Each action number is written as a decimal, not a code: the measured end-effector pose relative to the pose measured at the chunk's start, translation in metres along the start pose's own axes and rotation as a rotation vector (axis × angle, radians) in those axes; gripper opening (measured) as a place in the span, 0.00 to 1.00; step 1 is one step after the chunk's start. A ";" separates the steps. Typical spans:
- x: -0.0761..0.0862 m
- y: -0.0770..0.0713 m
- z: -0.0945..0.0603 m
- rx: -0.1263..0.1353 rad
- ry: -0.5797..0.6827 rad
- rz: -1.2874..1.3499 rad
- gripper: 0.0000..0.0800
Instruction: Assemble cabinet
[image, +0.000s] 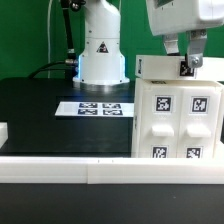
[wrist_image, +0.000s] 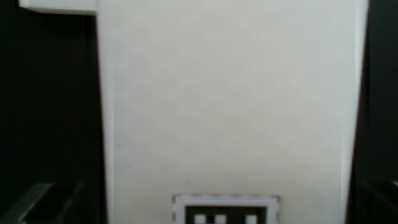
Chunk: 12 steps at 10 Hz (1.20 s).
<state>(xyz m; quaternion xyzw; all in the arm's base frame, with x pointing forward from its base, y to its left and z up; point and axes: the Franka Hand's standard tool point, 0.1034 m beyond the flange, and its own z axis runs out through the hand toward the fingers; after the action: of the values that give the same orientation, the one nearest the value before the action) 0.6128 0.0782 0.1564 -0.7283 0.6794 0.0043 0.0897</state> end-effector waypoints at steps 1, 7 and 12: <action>0.000 0.000 0.000 0.000 0.000 -0.019 0.96; -0.006 -0.013 -0.030 0.056 -0.045 -0.069 1.00; -0.011 -0.013 -0.030 0.037 -0.020 -0.444 1.00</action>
Offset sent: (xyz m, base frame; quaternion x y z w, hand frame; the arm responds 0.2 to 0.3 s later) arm -0.0092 0.0005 0.0262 0.0094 -0.0390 -0.0090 0.9992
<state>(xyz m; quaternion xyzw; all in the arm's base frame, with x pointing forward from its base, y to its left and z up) 0.6211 0.0853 0.1888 -0.8582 0.5013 -0.0208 0.1085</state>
